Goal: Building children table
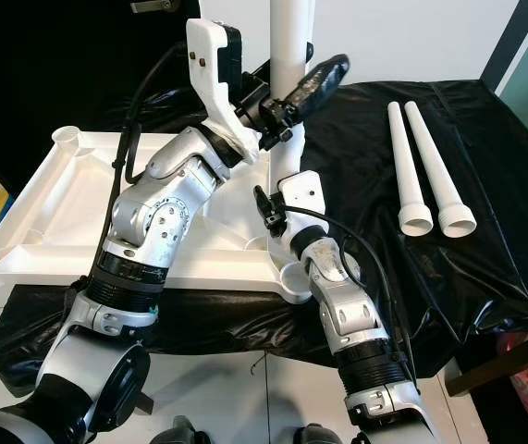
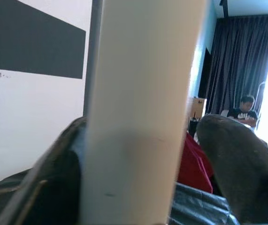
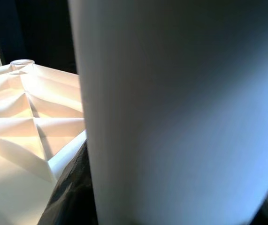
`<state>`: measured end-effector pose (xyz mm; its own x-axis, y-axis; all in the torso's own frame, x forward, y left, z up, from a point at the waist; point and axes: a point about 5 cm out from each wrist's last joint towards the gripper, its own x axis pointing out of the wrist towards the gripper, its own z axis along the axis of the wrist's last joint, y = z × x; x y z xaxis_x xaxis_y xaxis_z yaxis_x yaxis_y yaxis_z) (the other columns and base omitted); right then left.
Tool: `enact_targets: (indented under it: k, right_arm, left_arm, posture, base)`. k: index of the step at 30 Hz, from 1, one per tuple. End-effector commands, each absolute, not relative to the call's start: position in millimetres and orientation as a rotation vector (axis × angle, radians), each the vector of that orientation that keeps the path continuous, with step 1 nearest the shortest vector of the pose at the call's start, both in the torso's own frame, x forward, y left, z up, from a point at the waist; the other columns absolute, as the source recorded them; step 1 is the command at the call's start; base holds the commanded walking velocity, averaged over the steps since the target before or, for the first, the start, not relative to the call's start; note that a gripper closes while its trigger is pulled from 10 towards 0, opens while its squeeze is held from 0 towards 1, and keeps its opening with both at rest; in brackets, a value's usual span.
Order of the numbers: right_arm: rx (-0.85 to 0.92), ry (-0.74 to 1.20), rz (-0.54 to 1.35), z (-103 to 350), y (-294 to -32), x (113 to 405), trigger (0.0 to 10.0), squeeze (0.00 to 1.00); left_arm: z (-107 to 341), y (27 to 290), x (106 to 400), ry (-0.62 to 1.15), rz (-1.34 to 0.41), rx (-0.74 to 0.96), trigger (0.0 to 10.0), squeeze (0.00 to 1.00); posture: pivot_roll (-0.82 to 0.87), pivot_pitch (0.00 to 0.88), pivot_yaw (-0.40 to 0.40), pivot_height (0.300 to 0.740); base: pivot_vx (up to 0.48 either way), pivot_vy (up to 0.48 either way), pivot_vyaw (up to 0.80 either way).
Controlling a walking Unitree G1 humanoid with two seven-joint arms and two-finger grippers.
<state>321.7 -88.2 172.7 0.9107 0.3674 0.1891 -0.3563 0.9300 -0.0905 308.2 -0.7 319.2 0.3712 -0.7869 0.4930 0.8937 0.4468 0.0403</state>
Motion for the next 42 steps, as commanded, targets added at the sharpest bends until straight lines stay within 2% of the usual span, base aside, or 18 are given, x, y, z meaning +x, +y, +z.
enact_targets:
  k: [1,2,3,15,28,36,42]
  right_arm:
    - [-0.039,-0.174,0.362,169.4,-88.1,323.4,10.0,0.00]
    - [-0.021,-0.166,0.341,169.2,-89.9,324.5,10.0,0.00]
    - [0.017,-0.147,0.298,168.3,-94.1,326.7,10.0,0.00]
    - [0.157,-0.106,0.134,164.5,-112.9,332.6,10.0,0.00]
    - [0.133,-0.184,0.131,168.6,-112.0,326.5,10.0,0.00]
    - [0.092,-0.101,0.018,157.5,-118.4,328.5,10.0,0.00]
    - [0.119,-0.064,0.034,153.4,-115.2,327.1,10.0,0.00]
  left_arm:
    - [320.2,-6.8,301.3,-0.497,-1.141,-0.229,10.0,1.00]
    - [318.9,-6.6,301.9,-0.496,-1.131,-0.214,10.0,1.00]
    - [317.1,-5.0,303.2,-0.496,-1.106,-0.210,10.0,0.00]
    - [312.1,18.4,312.6,-0.526,-0.929,-0.269,10.0,0.00]
    - [287.8,32.0,315.2,-0.489,-0.793,-0.276,10.0,0.00]
    - [265.0,40.8,318.4,-0.426,-0.688,-0.313,10.0,0.00]
    - [245.6,50.1,320.0,-0.361,-0.570,-0.300,10.0,0.00]
  posture:
    - [-0.04,0.011,-0.008,0.740]
    - [-0.04,0.011,-0.008,0.740]
    - [-0.04,0.008,-0.011,0.740]
    - [-0.03,0.001,-0.017,0.740]
    - [-0.03,0.000,-0.012,0.740]
    - [-0.03,0.000,-0.008,0.740]
    - [-0.02,0.000,-0.007,0.740]
  base:
    - [0.000,0.000,0.00]
    - [0.000,0.000,0.00]
    - [0.000,0.000,0.00]
    - [0.000,0.000,0.00]
    - [0.000,0.000,0.00]
    - [0.000,0.000,0.00]
    - [0.000,0.000,0.00]
